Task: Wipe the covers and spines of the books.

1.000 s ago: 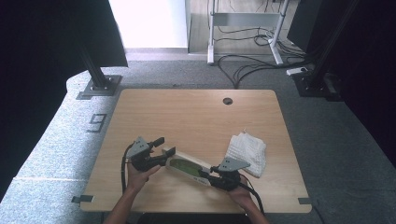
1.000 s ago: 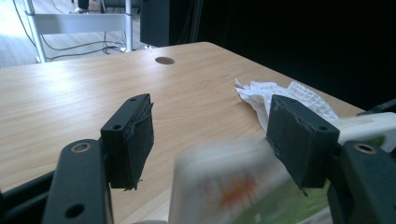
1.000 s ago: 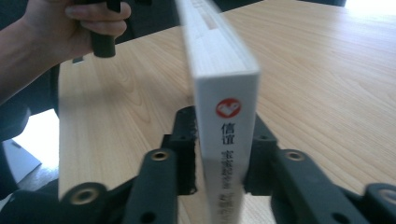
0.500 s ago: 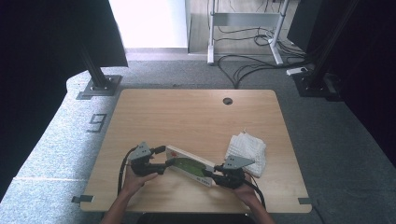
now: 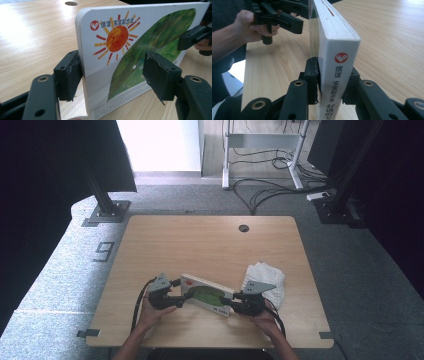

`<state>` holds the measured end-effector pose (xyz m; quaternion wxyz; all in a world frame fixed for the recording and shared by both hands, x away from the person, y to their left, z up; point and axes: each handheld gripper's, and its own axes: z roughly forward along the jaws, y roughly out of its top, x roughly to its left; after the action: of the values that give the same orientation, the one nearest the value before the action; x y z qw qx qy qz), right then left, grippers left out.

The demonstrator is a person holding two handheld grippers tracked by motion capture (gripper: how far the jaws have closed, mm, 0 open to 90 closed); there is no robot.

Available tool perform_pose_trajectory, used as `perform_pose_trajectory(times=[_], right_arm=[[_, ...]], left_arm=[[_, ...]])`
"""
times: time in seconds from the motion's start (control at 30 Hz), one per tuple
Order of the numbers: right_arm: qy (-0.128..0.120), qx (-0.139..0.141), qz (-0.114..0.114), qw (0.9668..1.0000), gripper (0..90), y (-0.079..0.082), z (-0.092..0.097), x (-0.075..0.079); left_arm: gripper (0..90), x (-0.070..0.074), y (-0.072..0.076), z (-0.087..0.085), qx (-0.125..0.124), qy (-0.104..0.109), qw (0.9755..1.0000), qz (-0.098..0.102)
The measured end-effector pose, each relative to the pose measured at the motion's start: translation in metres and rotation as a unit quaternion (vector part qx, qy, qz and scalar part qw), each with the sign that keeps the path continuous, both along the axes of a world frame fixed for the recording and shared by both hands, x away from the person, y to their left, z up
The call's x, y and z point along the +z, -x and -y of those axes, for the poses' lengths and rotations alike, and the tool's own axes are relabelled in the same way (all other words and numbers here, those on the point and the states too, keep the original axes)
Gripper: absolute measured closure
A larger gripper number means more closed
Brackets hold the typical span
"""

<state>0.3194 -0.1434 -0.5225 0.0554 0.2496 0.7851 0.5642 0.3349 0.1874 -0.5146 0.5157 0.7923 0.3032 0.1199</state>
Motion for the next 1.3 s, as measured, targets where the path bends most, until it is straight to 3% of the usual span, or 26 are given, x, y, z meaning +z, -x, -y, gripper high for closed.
perform_pose_trajectory(times=[0.1, 0.23, 0.37, 0.53, 0.77, 1.1, 1.17, 1.3], right_arm=[[0.011, 0.007, 0.015, 0.9998, 73.3, 0.003, -0.003, 0.001], [0.015, 0.01, 0.019, 0.9997, 73.2, 0.003, -0.003, 0.002], [0.013, 0.005, 0.014, 0.9998, 72.5, 0.0, -0.002, 0.002], [0.02, -0.041, -0.003, 0.9989, 63.8, -0.008, -0.002, 0.003], [0.032, -0.092, -0.016, 0.9952, 51.1, -0.019, -0.012, 0.004], [0.035, -0.116, -0.063, 0.9906, 38.9, -0.04, -0.023, 0.001], [0.035, -0.118, -0.067, 0.9902, 38.0, -0.042, -0.023, 0.0], [0.042, -0.121, -0.099, 0.9869, 32.3, -0.051, -0.027, -0.003]], left_arm=[[24.4, -0.003, -0.004, 0.001, -0.004, 0.003, 0.9999, -0.009], [21.4, -0.006, -0.007, 0.007, -0.008, 0.004, 0.9999, -0.005], [20.7, -0.006, -0.008, 0.014, -0.012, -0.012, 0.9999, -0.001], [25.7, -0.006, -0.007, 0.012, -0.004, -0.004, 0.9999, -0.014], [29.6, -0.007, -0.003, 0.01, 0.013, -0.012, 0.9997, -0.019], [30.7, -0.01, -0.005, 0.014, 0.043, -0.037, 0.9978, -0.034], [30.5, -0.011, -0.006, 0.014, 0.046, -0.037, 0.9974, -0.041], [30.2, -0.014, -0.009, 0.015, 0.049, -0.045, 0.9961, -0.058]])
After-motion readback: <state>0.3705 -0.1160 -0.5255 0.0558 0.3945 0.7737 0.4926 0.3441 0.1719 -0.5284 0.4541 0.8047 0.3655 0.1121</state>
